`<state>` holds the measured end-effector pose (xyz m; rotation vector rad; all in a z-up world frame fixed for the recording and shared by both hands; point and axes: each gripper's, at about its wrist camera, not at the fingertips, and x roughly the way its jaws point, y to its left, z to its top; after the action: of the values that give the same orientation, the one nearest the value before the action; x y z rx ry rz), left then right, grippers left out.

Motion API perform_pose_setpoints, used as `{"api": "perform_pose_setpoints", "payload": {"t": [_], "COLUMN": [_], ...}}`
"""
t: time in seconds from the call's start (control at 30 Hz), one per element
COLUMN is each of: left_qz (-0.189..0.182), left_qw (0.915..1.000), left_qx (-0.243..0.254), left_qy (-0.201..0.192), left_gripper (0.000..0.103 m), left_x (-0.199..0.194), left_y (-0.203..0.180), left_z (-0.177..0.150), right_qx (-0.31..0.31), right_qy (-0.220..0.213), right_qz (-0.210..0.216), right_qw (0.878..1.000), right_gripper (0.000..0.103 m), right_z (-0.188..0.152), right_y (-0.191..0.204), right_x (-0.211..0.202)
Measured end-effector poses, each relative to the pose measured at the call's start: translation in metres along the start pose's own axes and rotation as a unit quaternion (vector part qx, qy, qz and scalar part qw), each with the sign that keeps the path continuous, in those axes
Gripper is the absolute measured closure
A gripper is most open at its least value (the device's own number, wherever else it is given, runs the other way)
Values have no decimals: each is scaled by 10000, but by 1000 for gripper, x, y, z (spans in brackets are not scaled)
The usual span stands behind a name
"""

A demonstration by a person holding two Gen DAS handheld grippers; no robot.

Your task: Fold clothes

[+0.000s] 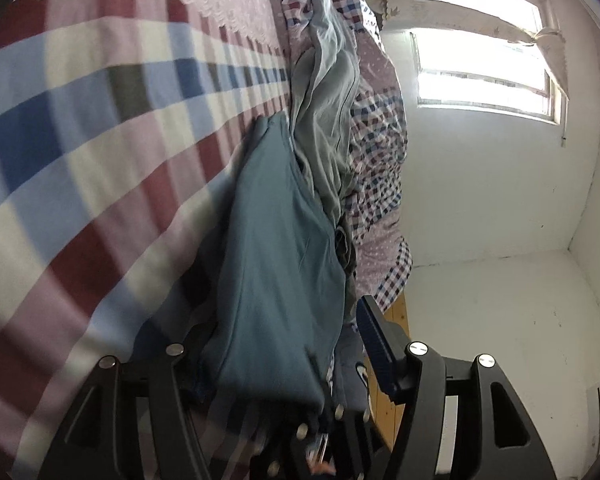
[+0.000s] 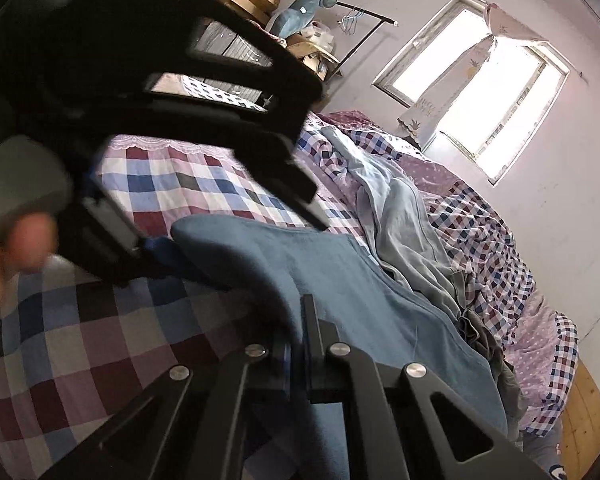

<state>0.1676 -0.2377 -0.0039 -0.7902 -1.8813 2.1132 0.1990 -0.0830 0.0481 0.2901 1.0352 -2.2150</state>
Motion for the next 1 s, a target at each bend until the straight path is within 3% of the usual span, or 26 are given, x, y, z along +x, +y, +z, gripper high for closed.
{"api": "perform_pose_setpoints", "payload": {"t": [0.37,0.5,0.57,0.67,0.83,0.93,1.0], "left_qz": [55,236,346,376,430,467,498], "left_qw": [9998,9995,9992,9992,9989,9988,9987], "left_qx": [6,-12,-50,-30,27,36,36], "left_qy": [-201,-202,-171,-162,-163,-139,-126], "left_gripper": [39,59,79,89,92,92,92], "left_x": [7,8,11,12,13,13,13], "left_y": [2,4,7,7,5,4,5], "left_z": [15,18,20,21,22,23,23], "right_qx": [19,23,31,46,125,409,718], "right_qy": [-15,-29,-37,-50,7,160,319], "right_qz": [-20,-21,-17,-15,82,306,470], "right_qw": [10000,10000,10000,10000,9999,9986,9958], "right_gripper": [101,101,101,101,100,87,66], "right_z": [0,0,0,0,-1,-6,-13], "right_y": [1,1,1,1,1,-7,-19], "right_x": [0,-2,-2,-3,-5,-10,-17]}}
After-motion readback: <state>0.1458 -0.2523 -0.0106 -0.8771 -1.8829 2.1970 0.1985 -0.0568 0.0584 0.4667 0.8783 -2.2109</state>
